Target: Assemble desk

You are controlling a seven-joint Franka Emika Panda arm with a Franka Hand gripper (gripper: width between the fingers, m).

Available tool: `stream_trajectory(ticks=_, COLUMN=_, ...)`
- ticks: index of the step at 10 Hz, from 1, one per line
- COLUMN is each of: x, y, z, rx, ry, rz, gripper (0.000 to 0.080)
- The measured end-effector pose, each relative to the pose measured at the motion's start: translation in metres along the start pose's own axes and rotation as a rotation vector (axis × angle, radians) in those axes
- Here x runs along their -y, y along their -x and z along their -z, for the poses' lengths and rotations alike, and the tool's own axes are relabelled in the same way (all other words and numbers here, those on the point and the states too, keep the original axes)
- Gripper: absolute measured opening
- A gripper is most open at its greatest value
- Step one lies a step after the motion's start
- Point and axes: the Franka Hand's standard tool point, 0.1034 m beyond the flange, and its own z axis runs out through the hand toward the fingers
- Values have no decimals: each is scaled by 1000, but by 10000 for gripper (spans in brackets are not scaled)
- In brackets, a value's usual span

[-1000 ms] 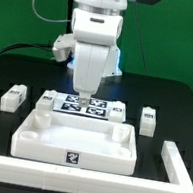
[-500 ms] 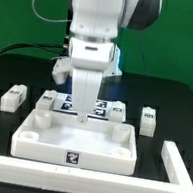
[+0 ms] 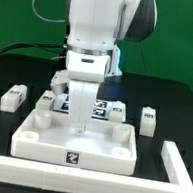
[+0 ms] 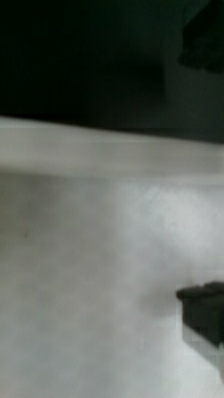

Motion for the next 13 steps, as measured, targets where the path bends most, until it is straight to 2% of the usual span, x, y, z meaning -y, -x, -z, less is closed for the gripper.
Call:
stream_trajectory(ticks=1, x=0, y=0, z=0, rx=0, ry=0, rz=0, gripper=529)
stream_trajectory(ticks=2, x=0, y=0, z=0, rx=0, ry=0, rz=0, gripper=346)
stream_trajectory(ticks=3, x=0, y=0, z=0, rx=0, ry=0, rz=0, gripper=198)
stream_trajectory(ticks=4, x=0, y=0, z=0, rx=0, ry=0, rz=0, gripper=198)
stream_trajectory(ticks=5, x=0, y=0, z=0, rx=0, ry=1, rz=-1, gripper=54)
stream_trajectory(ticks=13, x=-1, y=-1, z=0, rx=-1, ry=2, rz=1, gripper=54)
